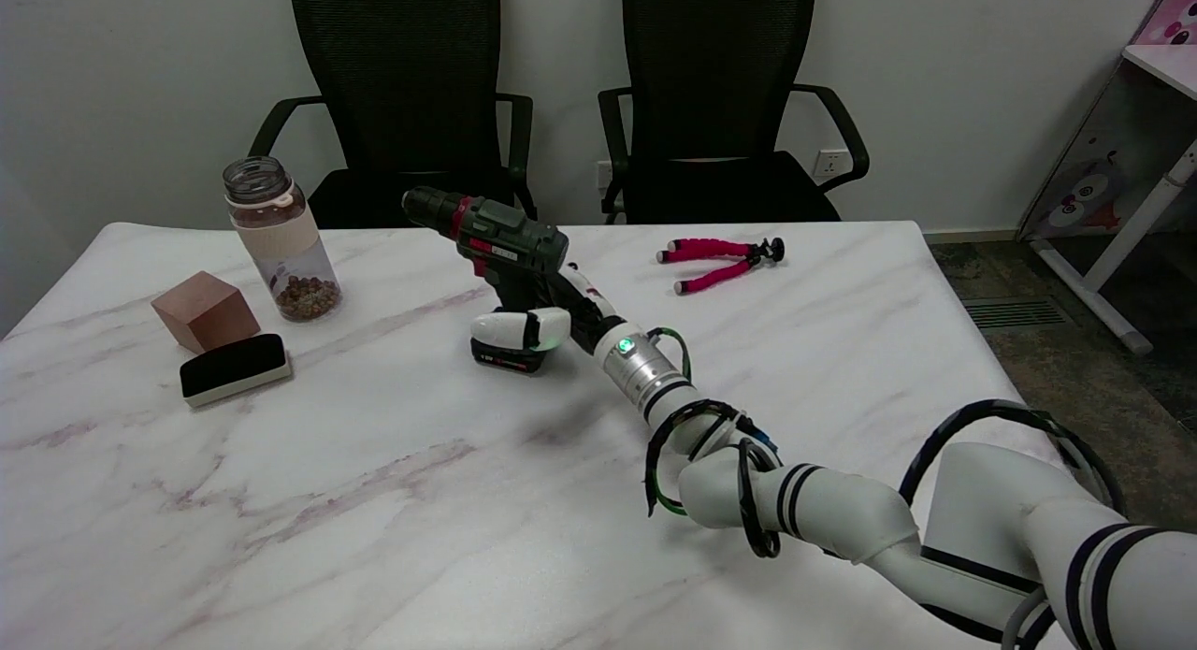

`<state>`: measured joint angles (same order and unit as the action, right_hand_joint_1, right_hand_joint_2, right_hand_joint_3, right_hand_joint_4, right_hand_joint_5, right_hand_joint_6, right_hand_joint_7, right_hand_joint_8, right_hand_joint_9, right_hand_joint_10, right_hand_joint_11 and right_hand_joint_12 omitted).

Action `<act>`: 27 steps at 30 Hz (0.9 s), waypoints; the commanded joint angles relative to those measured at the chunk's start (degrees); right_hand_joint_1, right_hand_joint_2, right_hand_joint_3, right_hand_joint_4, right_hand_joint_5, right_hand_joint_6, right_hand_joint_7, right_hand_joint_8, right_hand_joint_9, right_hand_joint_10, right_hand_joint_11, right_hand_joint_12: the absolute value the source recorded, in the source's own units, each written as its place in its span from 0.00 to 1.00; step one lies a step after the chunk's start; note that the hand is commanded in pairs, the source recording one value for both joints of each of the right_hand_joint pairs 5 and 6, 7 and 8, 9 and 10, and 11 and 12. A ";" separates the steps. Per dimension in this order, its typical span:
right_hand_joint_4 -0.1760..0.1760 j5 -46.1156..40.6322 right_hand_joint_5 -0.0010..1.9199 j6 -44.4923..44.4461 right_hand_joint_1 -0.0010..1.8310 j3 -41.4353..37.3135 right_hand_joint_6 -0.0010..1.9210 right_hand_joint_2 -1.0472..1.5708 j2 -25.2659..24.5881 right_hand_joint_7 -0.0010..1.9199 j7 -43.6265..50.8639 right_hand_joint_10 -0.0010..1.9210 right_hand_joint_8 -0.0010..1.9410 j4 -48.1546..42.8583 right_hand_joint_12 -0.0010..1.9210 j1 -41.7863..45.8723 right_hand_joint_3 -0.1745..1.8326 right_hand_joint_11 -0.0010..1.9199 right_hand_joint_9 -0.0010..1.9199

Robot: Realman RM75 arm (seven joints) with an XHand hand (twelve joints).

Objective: Pick up the power screwdriver.

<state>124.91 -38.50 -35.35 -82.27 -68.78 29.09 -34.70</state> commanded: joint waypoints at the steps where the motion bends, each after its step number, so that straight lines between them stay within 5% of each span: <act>1: 0.30 -0.72 0.00 0.18 0.46 0.28 0.00 0.34 -3.60 0.00 0.14 0.07 0.00 -3.51 0.12 -1.97 0.41 0.12 0.07; 19: 0.33 -2.39 0.00 -0.43 0.47 -0.19 0.00 0.39 -3.69 0.00 0.14 0.13 0.00 -2.99 0.15 -2.21 0.36 0.15 0.13; 27: 0.32 -4.33 0.00 -1.22 0.50 -0.25 0.00 0.44 -3.34 0.00 0.14 0.28 0.00 -2.37 0.41 -2.12 0.38 0.41 0.28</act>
<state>123.07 -38.61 -35.45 -85.51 -68.65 26.33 -36.71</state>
